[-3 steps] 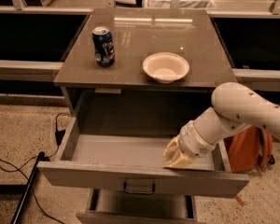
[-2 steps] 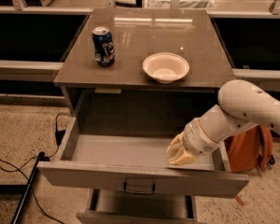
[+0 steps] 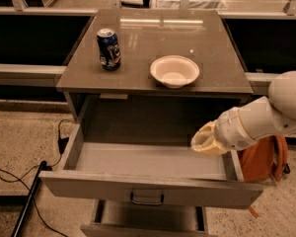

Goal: Open top drawer

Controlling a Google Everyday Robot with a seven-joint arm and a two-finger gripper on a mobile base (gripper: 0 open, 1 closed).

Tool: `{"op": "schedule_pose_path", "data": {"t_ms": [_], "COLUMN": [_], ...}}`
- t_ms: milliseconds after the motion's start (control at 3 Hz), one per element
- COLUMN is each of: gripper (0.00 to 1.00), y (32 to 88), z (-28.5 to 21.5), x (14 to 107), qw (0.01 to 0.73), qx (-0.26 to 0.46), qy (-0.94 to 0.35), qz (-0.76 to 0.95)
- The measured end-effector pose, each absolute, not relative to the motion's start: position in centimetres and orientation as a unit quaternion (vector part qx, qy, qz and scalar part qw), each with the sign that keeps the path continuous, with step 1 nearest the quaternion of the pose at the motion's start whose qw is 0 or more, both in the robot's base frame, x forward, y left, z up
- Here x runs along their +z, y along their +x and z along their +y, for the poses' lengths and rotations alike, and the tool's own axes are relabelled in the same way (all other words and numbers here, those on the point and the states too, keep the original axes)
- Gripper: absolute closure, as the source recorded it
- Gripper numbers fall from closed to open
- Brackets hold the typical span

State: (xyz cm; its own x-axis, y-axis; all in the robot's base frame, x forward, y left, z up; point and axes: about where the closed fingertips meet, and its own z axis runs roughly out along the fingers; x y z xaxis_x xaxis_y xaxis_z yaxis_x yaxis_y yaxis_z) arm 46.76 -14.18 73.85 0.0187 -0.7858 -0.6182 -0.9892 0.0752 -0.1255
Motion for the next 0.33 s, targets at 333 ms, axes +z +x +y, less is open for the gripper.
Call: {"op": "schedule_pose_path", "data": {"t_ms": [333], "gripper": [0.72], "y": [46.85], "z": [-14.33], "x": [74.04], "qw": [0.285], "qx": [0.178], "qy": [-0.654], "qz": [0.678]}}
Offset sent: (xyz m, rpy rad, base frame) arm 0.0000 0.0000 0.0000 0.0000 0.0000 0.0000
